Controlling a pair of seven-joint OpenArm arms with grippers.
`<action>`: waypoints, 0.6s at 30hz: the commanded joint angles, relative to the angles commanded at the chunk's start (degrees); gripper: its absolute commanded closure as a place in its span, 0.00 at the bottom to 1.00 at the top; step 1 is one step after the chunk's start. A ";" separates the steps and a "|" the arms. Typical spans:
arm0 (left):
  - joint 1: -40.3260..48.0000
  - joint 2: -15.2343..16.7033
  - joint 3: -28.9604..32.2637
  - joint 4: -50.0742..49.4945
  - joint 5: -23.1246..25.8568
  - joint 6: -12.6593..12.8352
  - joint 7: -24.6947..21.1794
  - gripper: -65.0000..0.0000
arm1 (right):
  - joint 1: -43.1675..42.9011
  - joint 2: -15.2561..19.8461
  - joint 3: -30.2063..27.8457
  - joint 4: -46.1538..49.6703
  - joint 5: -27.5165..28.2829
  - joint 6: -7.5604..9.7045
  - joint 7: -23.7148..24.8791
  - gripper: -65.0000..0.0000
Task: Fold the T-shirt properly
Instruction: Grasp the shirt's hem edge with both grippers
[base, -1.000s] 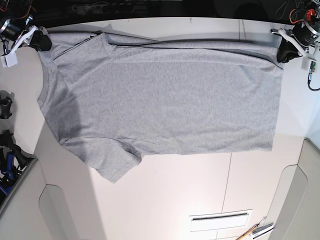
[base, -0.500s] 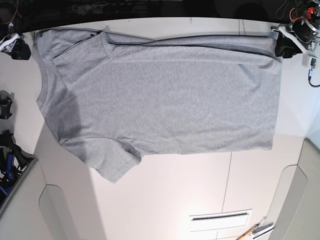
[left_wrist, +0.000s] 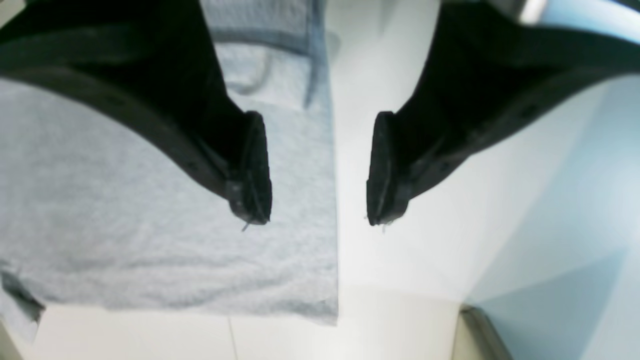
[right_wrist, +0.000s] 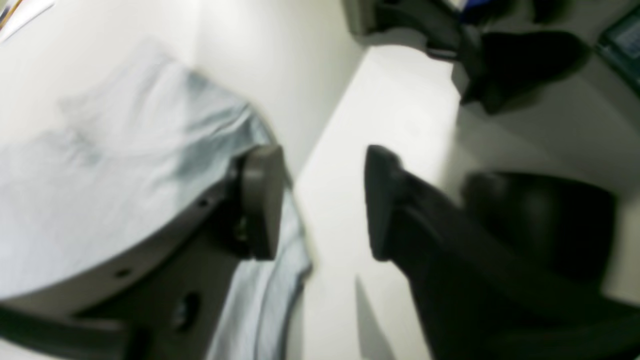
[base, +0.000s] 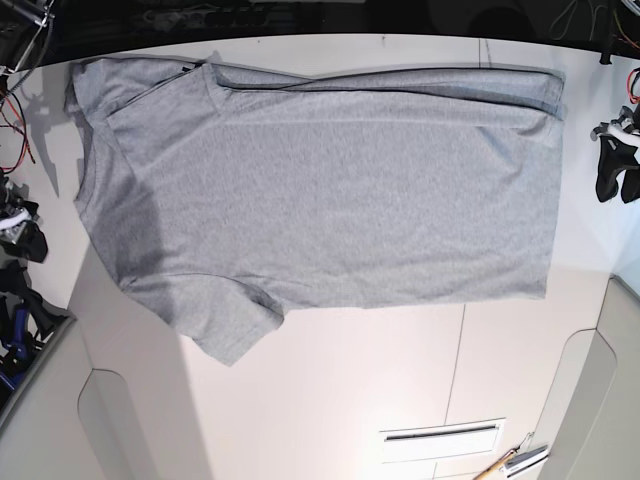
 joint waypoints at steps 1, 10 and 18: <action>-1.29 -0.92 0.76 -1.84 0.00 0.00 0.02 0.48 | 2.71 -0.02 -2.12 -3.80 -0.55 0.00 2.10 0.52; -21.97 -4.98 14.56 -26.51 2.80 0.00 -0.26 0.48 | 18.82 -0.44 -14.60 -29.14 -9.90 0.00 13.07 0.52; -44.78 -4.66 29.27 -54.01 4.37 0.00 -3.52 0.48 | 19.26 -0.44 -15.17 -35.89 -11.98 0.04 13.70 0.52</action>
